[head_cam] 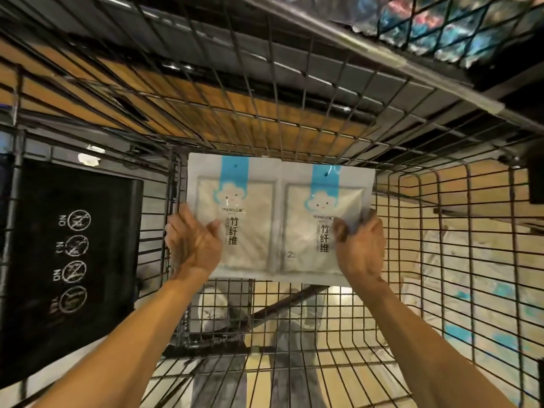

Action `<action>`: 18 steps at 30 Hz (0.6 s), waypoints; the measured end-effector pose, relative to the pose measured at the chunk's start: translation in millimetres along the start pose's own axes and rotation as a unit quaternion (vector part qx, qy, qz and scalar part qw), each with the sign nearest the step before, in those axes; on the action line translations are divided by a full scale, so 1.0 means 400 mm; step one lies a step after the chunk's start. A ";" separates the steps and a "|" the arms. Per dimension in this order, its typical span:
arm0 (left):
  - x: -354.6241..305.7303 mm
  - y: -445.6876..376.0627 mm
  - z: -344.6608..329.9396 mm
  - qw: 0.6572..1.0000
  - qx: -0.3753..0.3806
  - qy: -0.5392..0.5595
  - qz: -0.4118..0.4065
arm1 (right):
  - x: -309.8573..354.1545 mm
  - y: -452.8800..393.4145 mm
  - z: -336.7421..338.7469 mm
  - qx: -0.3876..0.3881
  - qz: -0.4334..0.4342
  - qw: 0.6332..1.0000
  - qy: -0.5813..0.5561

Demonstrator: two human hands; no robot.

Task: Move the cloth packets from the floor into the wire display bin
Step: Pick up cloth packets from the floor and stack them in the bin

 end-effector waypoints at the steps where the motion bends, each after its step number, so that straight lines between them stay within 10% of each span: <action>1: -0.005 0.009 -0.004 0.999 -0.010 -0.045 -0.019 | -0.001 0.000 -0.002 -0.011 0.015 0.998 0.056; 7: -0.040 0.011 0.014 0.968 0.010 -0.183 -0.172 | 0.038 -0.013 0.028 0.011 0.127 0.947 0.294; 18: -0.170 0.028 0.310 0.954 0.005 -0.239 -0.183 | 0.155 -0.004 0.291 0.037 0.237 0.922 0.305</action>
Point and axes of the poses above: each hand's wrist, its own y-axis away from the middle knuckle, its own z-axis out of the back of the hand, x = y × z, the point moved 4 cm from there along -y, towards the middle knuckle, and after that the axes turned 10 degrees about -x, right-handed, at the moved point
